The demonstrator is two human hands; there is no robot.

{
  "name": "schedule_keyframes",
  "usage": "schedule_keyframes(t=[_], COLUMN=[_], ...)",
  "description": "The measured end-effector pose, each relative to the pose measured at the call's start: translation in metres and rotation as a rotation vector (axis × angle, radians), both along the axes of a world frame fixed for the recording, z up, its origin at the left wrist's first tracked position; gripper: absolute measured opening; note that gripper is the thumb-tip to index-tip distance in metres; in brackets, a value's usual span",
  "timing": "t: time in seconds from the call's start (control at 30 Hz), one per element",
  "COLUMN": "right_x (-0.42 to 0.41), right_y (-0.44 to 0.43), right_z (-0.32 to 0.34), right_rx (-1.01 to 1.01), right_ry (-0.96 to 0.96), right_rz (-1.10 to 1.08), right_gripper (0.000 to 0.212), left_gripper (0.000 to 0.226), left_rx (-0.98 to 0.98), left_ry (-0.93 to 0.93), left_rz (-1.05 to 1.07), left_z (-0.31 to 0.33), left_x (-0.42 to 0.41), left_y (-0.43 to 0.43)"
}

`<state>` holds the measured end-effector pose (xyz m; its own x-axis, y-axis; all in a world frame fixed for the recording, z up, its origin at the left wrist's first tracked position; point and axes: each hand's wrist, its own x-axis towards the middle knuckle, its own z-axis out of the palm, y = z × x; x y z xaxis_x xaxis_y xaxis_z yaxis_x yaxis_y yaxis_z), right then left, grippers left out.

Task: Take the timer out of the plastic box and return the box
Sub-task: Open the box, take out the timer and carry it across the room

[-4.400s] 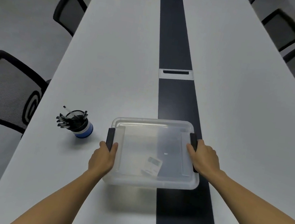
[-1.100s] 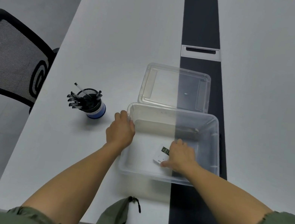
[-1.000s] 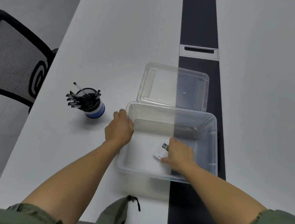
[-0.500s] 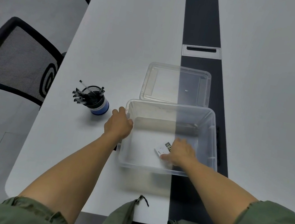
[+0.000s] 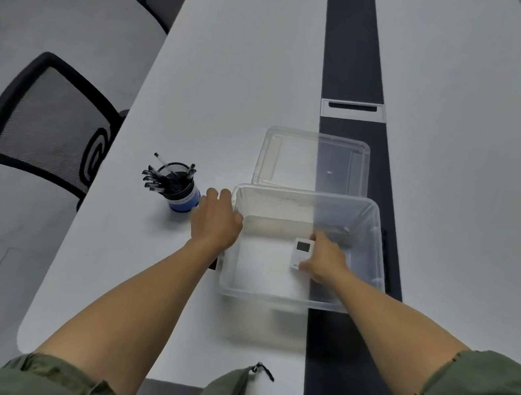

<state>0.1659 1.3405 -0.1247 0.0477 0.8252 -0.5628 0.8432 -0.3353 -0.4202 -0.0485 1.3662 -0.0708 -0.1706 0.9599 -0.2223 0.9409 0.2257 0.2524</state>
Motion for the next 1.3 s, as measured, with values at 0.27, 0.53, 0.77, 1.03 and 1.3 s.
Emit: schedule_keyframes(t=[0.27, 0.53, 0.77, 1.03, 1.3], right_x=[0.009, 0.037, 0.117, 0.237, 0.367], right_y=[-0.005, -0.049, -0.148, -0.331, -0.526], right_z=[0.035, 0.104, 0.166, 0.192, 0.200], right_rx=[0.058, 0.269, 0.529, 0.696, 0.749], right_ry=[0.253, 0.546, 0.594, 0.469, 0.350], right_rz=[-0.411, -0.932, -1.242, -1.485, -1.630], right_gripper=[0.036, 0.035, 0.033, 0.036, 0.038], left_gripper=[0.038, 0.035, 0.023, 0.023, 0.025], left_rx=[0.034, 0.062, 0.054, 0.154, 0.148], left_ry=[-0.086, -0.125, -0.118, -0.058, -0.114], left_rz=[-0.231, -0.579, -0.939, -1.293, -1.507], left_z=[0.037, 0.084, 0.123, 0.154, 0.150], left_x=[-0.004, 0.039, 0.151, 0.318, 0.483], left_y=[0.020, 0.030, -0.014, -0.147, -0.329])
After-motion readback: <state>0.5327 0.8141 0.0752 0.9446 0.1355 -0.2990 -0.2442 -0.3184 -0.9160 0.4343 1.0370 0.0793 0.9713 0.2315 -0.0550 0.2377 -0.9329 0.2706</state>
